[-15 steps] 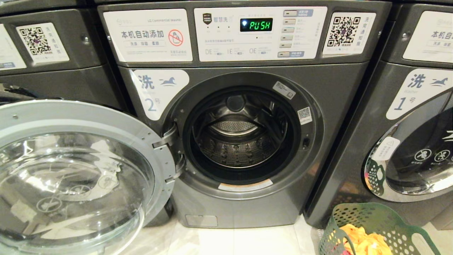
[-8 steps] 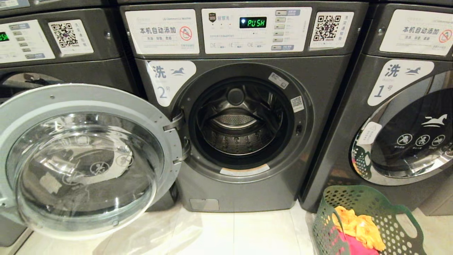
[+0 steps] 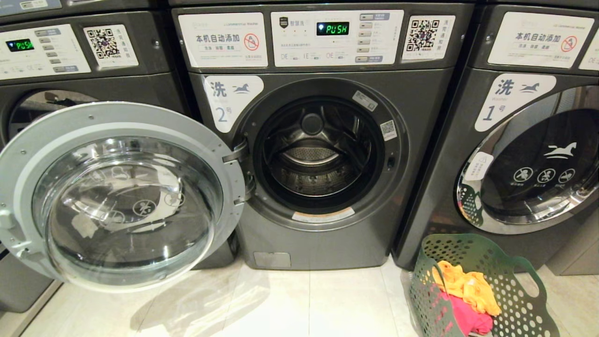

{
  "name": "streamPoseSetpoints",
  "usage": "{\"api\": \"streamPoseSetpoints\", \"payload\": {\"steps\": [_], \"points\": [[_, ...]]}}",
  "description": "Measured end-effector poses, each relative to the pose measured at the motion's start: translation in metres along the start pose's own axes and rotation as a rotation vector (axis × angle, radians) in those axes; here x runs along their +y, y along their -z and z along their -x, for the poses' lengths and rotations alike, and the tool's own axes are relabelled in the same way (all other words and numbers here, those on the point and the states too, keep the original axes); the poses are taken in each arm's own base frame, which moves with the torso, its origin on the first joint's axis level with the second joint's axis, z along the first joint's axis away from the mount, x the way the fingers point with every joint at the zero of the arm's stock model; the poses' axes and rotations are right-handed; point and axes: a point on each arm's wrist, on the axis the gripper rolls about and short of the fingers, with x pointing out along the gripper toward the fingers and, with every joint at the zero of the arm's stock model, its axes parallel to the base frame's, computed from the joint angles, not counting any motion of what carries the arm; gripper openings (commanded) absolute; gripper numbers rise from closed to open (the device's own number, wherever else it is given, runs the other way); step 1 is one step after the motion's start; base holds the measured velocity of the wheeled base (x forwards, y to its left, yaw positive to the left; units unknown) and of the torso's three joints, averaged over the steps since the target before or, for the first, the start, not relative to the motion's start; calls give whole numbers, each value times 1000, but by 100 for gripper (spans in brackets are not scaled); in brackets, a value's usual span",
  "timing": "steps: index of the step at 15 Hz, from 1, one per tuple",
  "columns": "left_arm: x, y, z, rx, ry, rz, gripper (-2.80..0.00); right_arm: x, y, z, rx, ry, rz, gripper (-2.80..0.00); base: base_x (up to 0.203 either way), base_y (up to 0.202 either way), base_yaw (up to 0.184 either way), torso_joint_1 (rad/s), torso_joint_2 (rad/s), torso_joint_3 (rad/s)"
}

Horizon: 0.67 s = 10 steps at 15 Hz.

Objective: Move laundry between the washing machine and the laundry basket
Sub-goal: Close the washing machine door with the left hand

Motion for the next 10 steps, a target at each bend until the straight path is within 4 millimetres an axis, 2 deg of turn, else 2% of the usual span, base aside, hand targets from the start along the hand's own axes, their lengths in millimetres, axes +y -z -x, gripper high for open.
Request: {"api": "streamPoseSetpoints", "payload": {"steps": [2,4,6,8,10], "points": [[1,-6,1,-4,-10,-1,-280,0,0,0,0,0,0,-280,0,0,0,0,0,0],[4,-35,4,-47,-23,-2,-280,0,0,0,-1,-1,1,-280,0,0,0,0,0,0],[9,-71,-4,-46,-37,0,-280,0,0,0,0,0,-4,-280,0,0,0,0,0,0],[15,-116,-26,-19,-79,3,-280,0,0,0,0,1,-20,-280,0,0,0,0,0,0],[23,-163,-64,14,-134,28,-280,0,0,0,0,0,-24,-280,0,0,0,0,0,0]]}}
